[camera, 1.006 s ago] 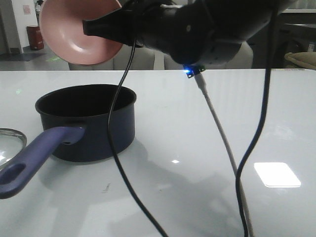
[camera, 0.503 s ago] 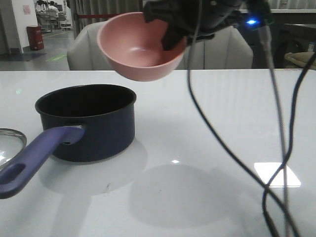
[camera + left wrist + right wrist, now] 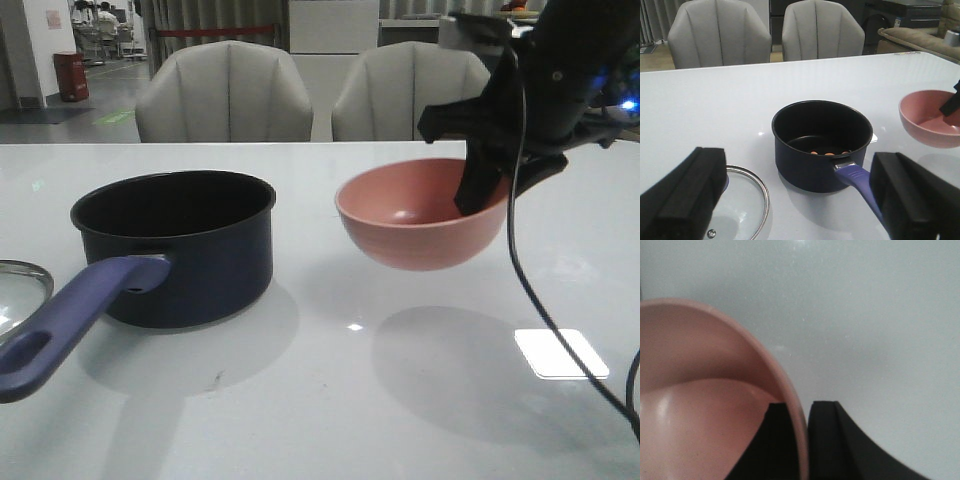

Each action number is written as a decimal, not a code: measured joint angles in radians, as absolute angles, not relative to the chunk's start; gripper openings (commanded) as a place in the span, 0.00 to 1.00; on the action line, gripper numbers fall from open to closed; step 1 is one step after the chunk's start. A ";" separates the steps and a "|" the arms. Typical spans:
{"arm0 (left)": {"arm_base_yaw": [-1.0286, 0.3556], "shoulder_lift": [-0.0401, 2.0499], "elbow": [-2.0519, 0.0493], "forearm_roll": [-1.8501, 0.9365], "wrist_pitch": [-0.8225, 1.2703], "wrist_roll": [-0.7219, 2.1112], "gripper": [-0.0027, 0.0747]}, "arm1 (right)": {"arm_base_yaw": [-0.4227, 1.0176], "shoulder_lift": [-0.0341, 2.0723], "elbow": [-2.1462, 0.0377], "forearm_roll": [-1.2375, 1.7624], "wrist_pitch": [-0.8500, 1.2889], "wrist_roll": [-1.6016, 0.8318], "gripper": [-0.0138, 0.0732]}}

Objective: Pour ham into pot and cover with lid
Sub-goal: 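Carry the empty bowl back and lower it onto the table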

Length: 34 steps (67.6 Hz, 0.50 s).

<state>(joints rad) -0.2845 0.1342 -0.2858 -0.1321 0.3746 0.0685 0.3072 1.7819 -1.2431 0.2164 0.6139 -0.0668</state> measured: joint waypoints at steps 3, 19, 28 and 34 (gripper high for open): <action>-0.285 0.134 -0.286 -0.132 0.375 0.069 0.83 | 0.307 1.803 -1.243 0.220 0.616 -0.067 0.33; -0.285 0.134 -0.286 -0.132 0.375 0.069 0.83 | 0.307 1.877 -1.243 0.254 0.616 -0.065 0.51; -0.285 0.134 -0.286 -0.132 0.375 0.069 0.83 | 0.307 1.883 -1.243 0.256 0.608 -0.065 0.68; -0.285 0.134 -0.286 -0.132 0.375 0.069 0.83 | 0.307 1.883 -1.247 0.256 0.604 -0.065 0.72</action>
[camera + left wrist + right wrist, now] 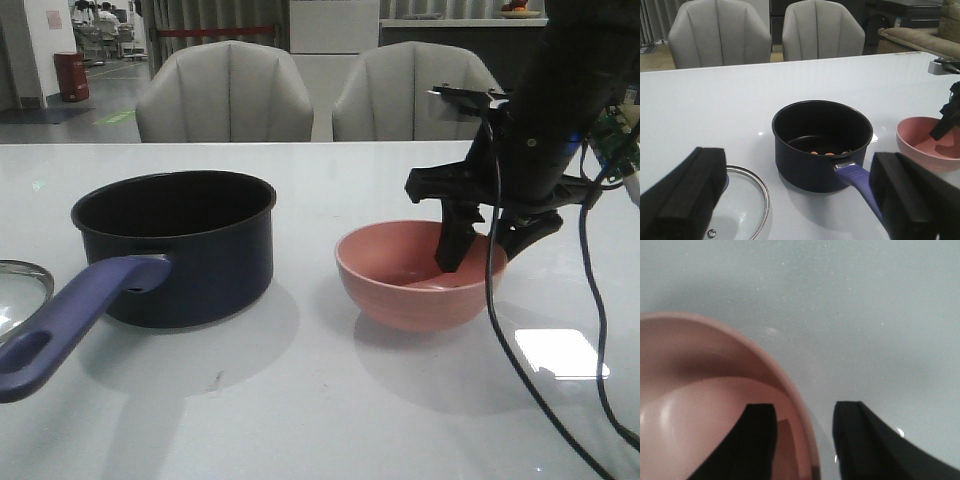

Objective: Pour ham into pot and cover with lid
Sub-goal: 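Carry the empty bowl back and lower it onto the table, then release the bowl and raise the right gripper away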

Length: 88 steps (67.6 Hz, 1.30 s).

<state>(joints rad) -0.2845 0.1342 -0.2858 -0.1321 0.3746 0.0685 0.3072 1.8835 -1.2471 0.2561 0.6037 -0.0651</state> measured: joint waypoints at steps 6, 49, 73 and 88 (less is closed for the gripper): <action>-0.285 0.134 -0.286 -0.132 0.375 0.069 0.83 | 0.307 1.867 -1.253 0.239 0.604 -0.065 0.72; -0.285 0.134 -0.286 -0.132 0.375 0.069 0.83 | 0.307 1.127 -0.936 0.132 0.406 -0.082 0.71; -0.285 0.134 -0.286 -0.132 0.375 0.069 0.83 | 0.307 0.497 -0.446 0.128 0.108 -0.094 0.71; -0.285 0.134 -0.286 -0.132 0.375 0.069 0.83 | 0.307 0.163 -0.221 0.128 0.082 -0.096 0.71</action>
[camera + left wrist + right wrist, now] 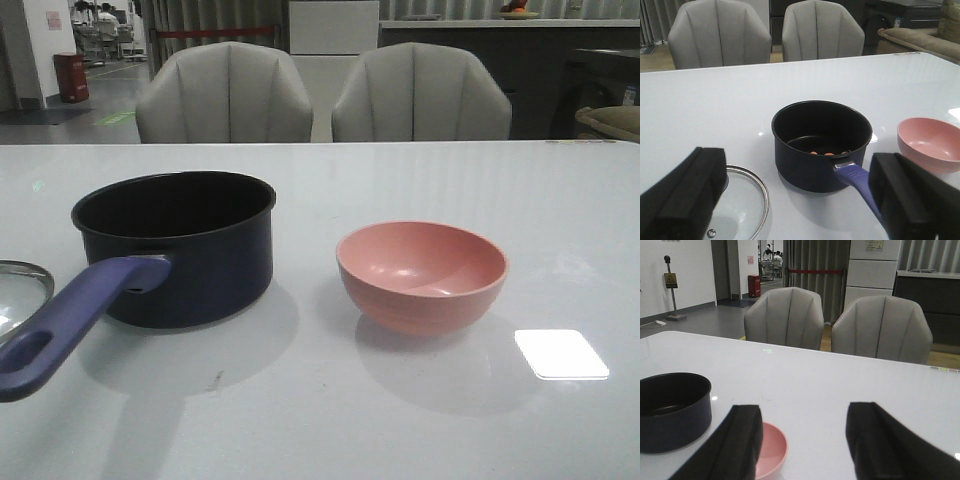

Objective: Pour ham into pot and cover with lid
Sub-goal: 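Release the bowl and raise the right gripper away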

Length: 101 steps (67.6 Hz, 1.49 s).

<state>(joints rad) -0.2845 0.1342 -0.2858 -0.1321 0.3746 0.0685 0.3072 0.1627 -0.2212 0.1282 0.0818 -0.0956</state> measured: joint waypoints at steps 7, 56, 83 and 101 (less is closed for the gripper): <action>-0.285 0.134 -0.286 -0.132 0.375 0.069 0.83 | 0.307 0.103 -0.155 0.128 0.082 -0.096 0.66; -0.285 0.492 -0.619 -0.120 0.438 0.069 0.85 | 0.307 0.095 -0.095 0.128 0.105 -0.096 0.34; -0.003 1.022 -0.947 -0.149 0.608 0.027 0.85 | 0.307 0.095 -0.095 0.128 0.105 -0.096 0.34; 0.054 1.322 -1.083 -0.118 0.794 0.028 0.85 | 0.307 0.095 -0.095 0.128 0.105 -0.096 0.34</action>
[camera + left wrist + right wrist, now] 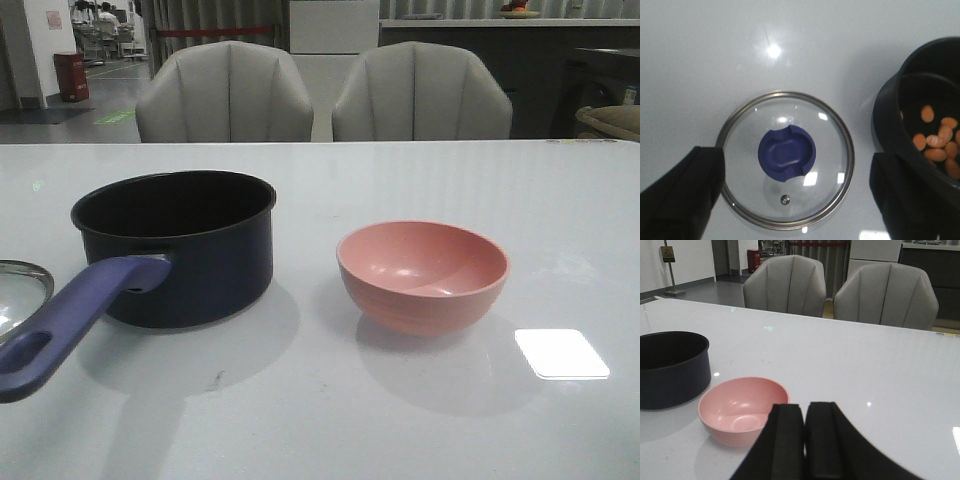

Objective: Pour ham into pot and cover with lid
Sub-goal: 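Release the bowl and raise the right gripper away, then grasp the glass lid knob with the left gripper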

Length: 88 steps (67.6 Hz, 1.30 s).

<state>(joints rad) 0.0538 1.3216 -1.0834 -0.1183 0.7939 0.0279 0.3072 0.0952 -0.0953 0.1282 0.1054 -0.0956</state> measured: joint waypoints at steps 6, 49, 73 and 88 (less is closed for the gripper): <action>0.054 1.413 -1.116 -0.112 0.823 0.037 0.85 | 0.307 0.095 -0.095 0.128 0.105 -0.096 0.34; 0.054 1.704 -1.160 -0.078 0.855 0.043 0.84 | 0.307 0.095 -0.095 0.128 0.107 -0.096 0.34; 0.054 1.783 -1.161 -0.078 0.839 0.043 0.71 | 0.307 0.095 -0.095 0.128 0.107 -0.097 0.34; 0.054 1.811 -1.171 -0.078 0.834 0.044 0.44 | 0.307 0.095 -0.095 0.128 0.107 -0.097 0.34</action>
